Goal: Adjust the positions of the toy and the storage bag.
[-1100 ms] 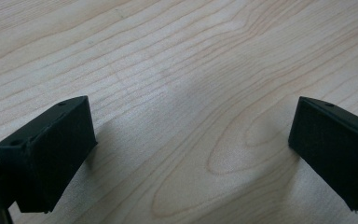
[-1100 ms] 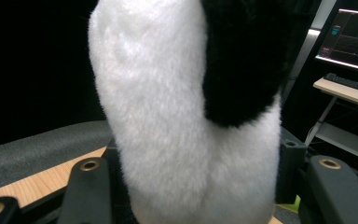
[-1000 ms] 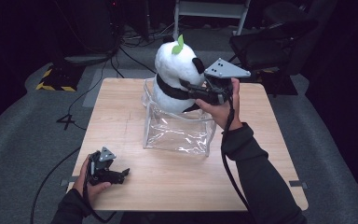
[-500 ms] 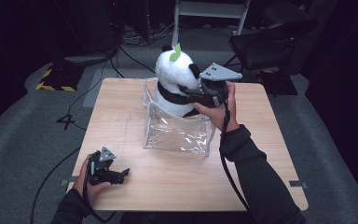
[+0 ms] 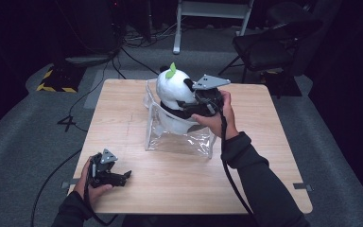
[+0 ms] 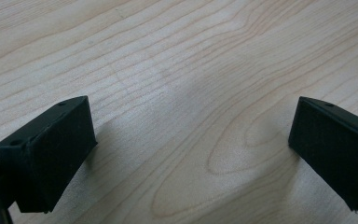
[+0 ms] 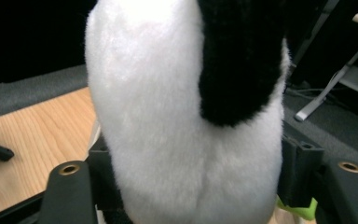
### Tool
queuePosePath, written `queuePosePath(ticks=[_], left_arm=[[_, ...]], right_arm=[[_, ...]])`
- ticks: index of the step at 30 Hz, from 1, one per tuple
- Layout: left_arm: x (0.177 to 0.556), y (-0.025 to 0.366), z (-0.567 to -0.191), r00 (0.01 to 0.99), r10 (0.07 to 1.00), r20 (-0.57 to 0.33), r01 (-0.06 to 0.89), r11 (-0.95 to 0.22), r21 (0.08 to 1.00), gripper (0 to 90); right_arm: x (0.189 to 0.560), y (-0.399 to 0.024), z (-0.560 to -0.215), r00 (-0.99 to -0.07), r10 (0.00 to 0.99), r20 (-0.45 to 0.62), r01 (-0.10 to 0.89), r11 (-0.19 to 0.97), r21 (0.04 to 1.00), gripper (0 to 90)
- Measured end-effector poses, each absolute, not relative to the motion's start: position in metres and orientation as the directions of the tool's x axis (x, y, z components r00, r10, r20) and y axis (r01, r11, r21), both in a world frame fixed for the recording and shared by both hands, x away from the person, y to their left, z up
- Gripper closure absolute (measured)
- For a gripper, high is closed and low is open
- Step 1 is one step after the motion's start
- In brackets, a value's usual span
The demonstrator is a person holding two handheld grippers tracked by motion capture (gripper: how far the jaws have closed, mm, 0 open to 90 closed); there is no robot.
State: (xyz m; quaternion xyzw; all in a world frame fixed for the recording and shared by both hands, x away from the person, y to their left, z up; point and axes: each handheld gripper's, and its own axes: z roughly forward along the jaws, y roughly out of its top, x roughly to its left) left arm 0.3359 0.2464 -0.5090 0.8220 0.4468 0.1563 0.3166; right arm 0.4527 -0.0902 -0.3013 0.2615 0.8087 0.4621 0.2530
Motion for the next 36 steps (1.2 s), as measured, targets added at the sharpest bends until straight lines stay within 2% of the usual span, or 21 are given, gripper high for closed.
queuePosePath(ticks=[2,3,15,27,36], left_arm=[[0.336,0.246,-0.509,0.552,0.833,-0.025,0.635,-0.401,0.660,0.6],[0.336,0.246,-0.509,0.552,0.833,-0.026,0.636,-0.400,0.660,0.6],[0.336,0.246,-0.509,0.552,0.833,-0.025,0.636,-0.402,0.659,0.6],[0.336,0.247,-0.509,0.553,0.833,-0.025,0.636,-0.402,0.658,0.6],[0.336,0.247,-0.509,0.553,0.833,-0.025,0.636,-0.402,0.658,0.6]], right_arm=[[0.453,-0.089,-0.302,-0.734,0.657,-0.170,0.205,0.453,0.868,28.6],[0.457,-0.087,-0.303,-0.739,0.653,-0.168,0.253,0.499,0.829,25.4],[0.465,-0.077,-0.311,-0.730,0.665,-0.159,0.382,0.590,0.711,20.5],[0.465,-0.072,-0.317,-0.715,0.682,-0.157,0.438,0.612,0.659,15.5],[0.465,-0.075,-0.316,-0.689,0.710,-0.143,0.460,0.581,0.671,15.1]])
